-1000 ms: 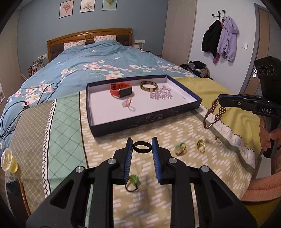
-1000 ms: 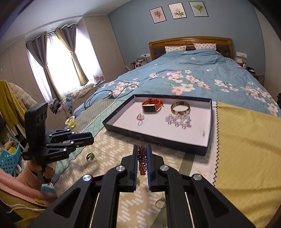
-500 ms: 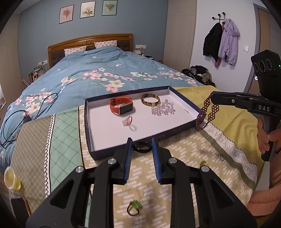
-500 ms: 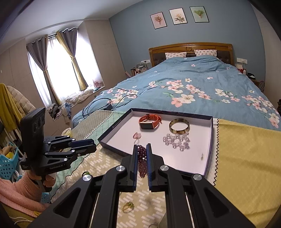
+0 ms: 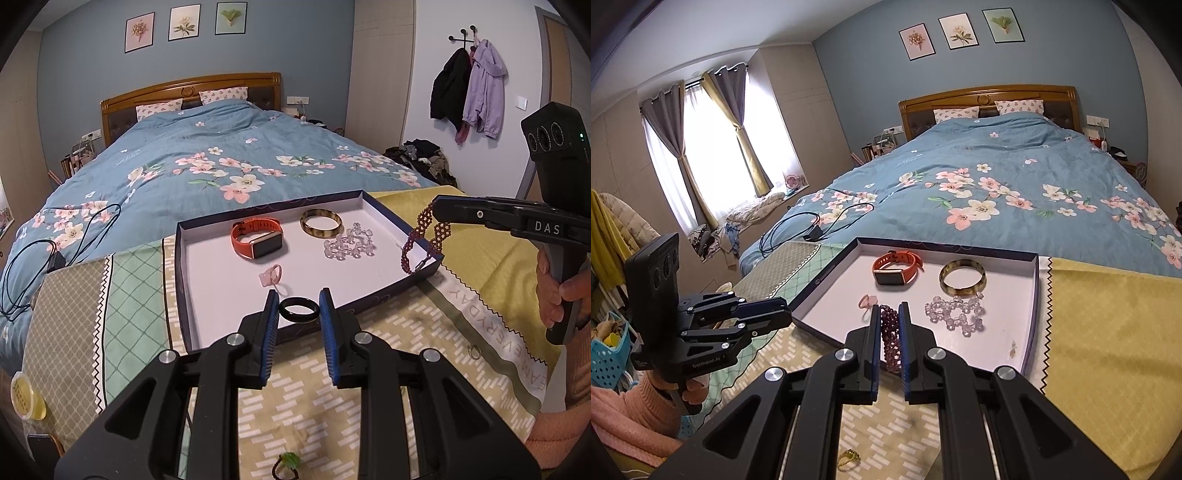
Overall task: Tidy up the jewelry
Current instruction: 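Carry the black ring and maroon bracelet into the box and open both tools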
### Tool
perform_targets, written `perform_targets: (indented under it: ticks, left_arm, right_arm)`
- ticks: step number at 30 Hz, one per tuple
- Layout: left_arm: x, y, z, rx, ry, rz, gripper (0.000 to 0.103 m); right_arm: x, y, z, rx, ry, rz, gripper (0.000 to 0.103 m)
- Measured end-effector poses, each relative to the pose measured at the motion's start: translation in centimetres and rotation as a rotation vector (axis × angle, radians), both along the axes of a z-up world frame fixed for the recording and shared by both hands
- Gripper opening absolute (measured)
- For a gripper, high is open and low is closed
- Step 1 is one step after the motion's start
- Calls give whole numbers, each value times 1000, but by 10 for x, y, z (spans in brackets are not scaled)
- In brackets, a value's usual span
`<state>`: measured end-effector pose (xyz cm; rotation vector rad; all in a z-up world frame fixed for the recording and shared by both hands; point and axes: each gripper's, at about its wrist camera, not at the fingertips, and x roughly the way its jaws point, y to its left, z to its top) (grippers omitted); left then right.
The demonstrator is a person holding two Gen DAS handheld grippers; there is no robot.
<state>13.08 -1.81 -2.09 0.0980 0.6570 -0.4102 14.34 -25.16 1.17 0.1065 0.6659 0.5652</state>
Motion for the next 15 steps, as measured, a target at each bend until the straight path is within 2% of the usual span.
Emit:
perform_targets:
  ticks: [15]
  left_arm:
    - [22, -6, -4, 13, 10, 9, 22]
  right_arm:
    - [28, 3, -11, 9, 33, -14, 8]
